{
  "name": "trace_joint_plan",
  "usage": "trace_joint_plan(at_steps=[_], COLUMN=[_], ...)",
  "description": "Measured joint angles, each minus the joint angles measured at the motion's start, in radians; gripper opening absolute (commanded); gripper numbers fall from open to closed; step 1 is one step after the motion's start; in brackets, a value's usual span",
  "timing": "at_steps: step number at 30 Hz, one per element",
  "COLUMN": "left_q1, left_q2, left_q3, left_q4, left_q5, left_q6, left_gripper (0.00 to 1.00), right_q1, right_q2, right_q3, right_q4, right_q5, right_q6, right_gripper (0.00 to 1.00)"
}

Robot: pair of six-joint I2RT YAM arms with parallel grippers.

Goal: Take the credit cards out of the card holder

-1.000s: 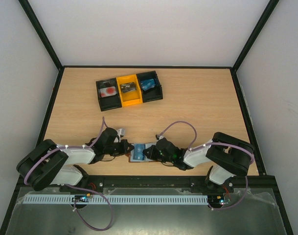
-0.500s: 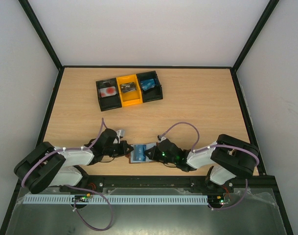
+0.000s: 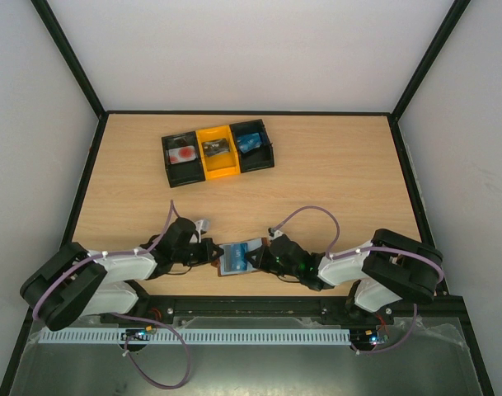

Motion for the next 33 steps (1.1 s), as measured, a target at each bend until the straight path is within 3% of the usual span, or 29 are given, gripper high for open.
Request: trace_joint_plan(at_steps=[9, 17, 23, 29, 33], left_q1=[0.0, 0.0, 0.0, 0.0, 0.0], left_q2=[-0.005, -0.008, -0.008, -0.01, -0.01], left_q3=[-0.003, -0.006, -0.006, -0.008, -0.008], left_q4=[-0.001, 0.0, -0.001, 0.0, 0.0], left_q5=[0.0, 0.0, 0.0, 0.0, 0.0], left_q6=[0.0, 0.0, 0.0, 0.001, 0.002], left_gripper=[0.02, 0.02, 0.02, 0.02, 0.02], right_q1=[0.0, 0.0, 0.0, 0.0, 0.0], right_q2=[0.0, 0.0, 0.026, 0.075, 0.078], right_q3=[0.0, 0.0, 0.012, 0.04, 0.04], right_q4=[0.0, -0.001, -0.004, 0.006, 0.008], right_q5=[-0.001, 0.001, 0.0, -0.007, -0.008], right_q6=[0.012, 0.012, 0.011, 0.011, 0.011], right_gripper=[0.02, 0.15, 0.16, 0.15, 0.05])
